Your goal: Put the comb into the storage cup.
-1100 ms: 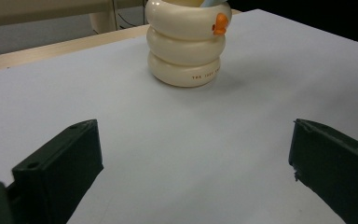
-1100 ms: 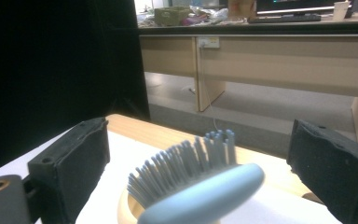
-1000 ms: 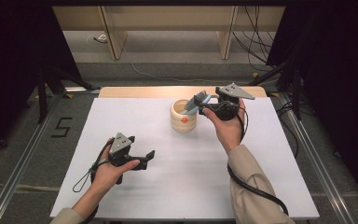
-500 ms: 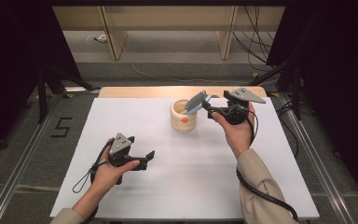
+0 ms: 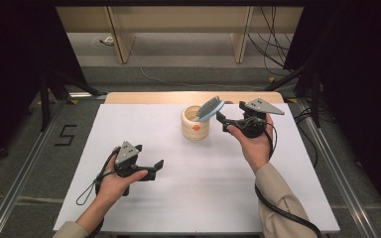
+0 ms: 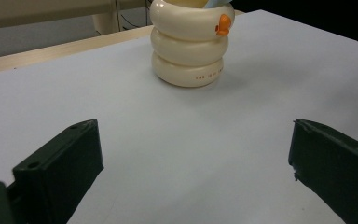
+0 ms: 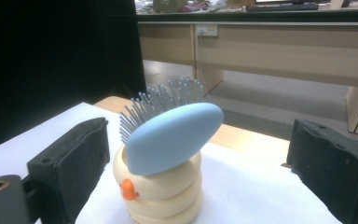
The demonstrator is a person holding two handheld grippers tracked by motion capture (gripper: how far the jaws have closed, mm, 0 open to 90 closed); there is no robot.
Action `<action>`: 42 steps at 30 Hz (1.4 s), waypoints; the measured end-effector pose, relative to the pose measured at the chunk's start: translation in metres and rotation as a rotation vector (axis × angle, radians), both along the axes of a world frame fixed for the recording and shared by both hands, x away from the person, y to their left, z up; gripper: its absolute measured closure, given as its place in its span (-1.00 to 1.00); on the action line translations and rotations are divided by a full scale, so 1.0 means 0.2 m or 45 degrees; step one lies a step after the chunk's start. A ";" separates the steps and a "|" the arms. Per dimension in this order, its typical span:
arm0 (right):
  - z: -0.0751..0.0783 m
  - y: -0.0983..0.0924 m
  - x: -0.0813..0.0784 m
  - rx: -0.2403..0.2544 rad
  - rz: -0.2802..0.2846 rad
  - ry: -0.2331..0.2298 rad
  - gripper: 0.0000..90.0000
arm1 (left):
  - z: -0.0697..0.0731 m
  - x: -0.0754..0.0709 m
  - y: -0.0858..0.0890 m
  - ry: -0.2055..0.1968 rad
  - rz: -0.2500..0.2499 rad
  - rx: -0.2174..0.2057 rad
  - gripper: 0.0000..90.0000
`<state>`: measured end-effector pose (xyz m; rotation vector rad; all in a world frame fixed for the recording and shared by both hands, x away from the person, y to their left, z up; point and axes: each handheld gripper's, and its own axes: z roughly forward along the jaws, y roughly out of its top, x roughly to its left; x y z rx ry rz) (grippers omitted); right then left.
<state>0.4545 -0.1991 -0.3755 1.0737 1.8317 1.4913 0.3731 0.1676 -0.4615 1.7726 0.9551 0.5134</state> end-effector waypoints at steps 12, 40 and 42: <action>-0.02 -0.06 -0.03 -0.008 -0.010 0.017 -0.86 | 0.00 0.00 0.00 0.001 -0.001 0.005 -0.95; -0.07 -0.15 -0.14 -0.041 -0.018 0.051 -0.87 | 0.00 0.00 0.00 -0.001 -0.006 0.005 -0.95; -0.08 -0.15 -0.14 -0.045 -0.019 0.052 -0.87 | 0.00 0.00 0.00 -0.002 -0.005 0.003 -0.95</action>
